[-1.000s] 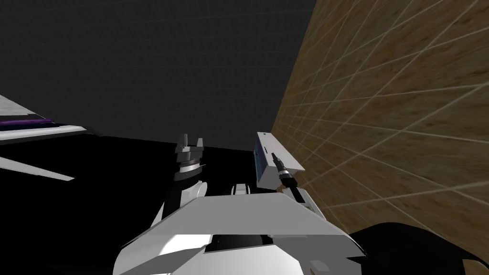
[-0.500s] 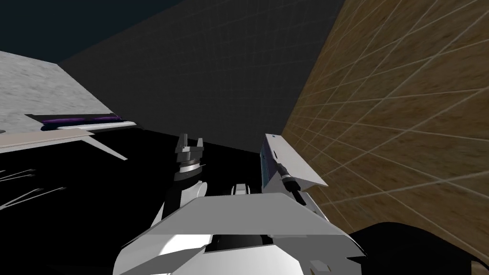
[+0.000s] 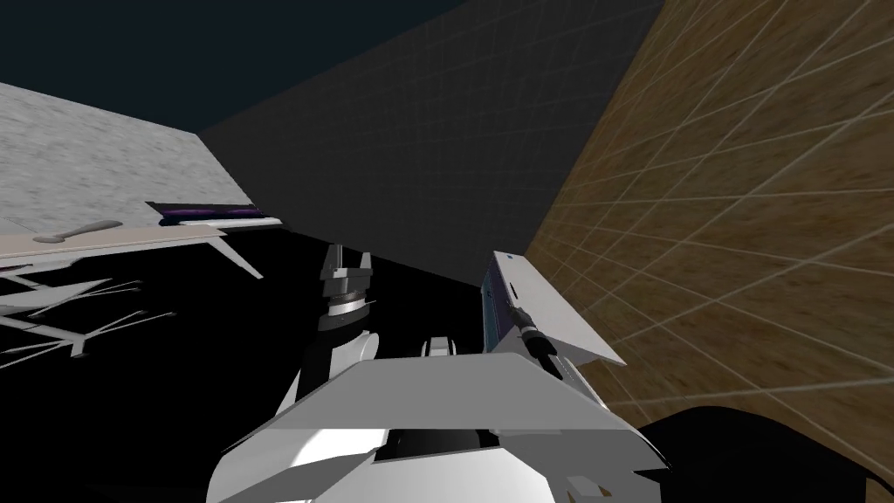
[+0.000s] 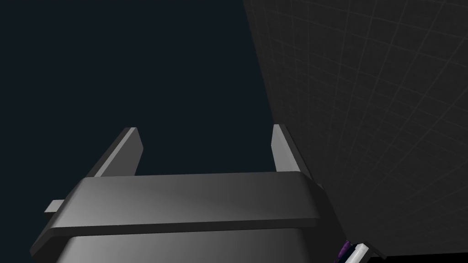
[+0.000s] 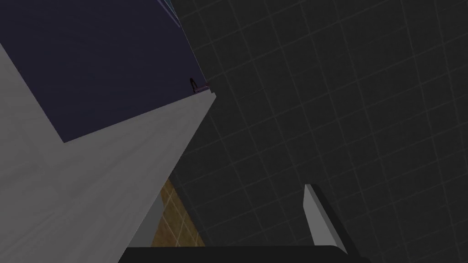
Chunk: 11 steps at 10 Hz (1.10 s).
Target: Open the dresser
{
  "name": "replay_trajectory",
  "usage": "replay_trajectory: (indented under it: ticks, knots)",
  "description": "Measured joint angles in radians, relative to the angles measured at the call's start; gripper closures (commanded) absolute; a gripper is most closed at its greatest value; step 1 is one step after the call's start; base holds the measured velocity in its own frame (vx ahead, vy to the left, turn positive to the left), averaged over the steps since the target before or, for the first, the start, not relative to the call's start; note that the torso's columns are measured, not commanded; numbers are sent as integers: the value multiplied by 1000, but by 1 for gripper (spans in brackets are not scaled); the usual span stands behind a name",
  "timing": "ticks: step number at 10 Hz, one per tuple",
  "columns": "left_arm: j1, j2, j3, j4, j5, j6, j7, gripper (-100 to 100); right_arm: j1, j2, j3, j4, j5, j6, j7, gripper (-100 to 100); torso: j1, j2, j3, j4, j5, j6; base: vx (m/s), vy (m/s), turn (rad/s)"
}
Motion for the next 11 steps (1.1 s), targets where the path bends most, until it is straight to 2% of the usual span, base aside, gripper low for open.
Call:
replay_trajectory:
  ticks: [2,3,5,6,7,8,10,11]
  knots:
    - [0,0,0,0,0,0,0,0,-9,-7,-10,42,25,16,17,-100,-8,-10,-4,-4,-8,-5,24,24,173]
    - [0,0,0,0,0,0,0,0,20,-21,-19,42,49,25,23,-100,-11,-13,-5,-6,-11,-5,28,35,195]
    - [0,0,0,0,0,0,0,0,10,-37,-23,82,69,48,32,-100,-22,-19,-6,-6,-17,-10,-1,11,15]
    - [0,0,0,0,0,0,0,0,15,-37,-25,81,70,52,32,-100,-23,-18,-5,-6,-18,-8,-1,-3,-14]
    - [0,0,0,0,0,0,0,0,6,-29,-32,101,75,34,36,-100,-26,-18,-4,-7,-21,-8,0,0,0]
    - [0,0,0,0,0,0,0,0,13,-39,-25,89,70,44,32,-100,-25,-17,-4,-6,-19,-8,27,34,238]
    - [0,0,0,0,0,0,0,0,22,-69,-25,114,104,92,41,-100,-32,-27,-8,-6,-23,-15,17,21,144]
    - [0,0,0,0,0,0,0,0,22,-60,-28,120,116,103,51,-100,-34,-27,-7,-7,-27,-15,-10,0,0]
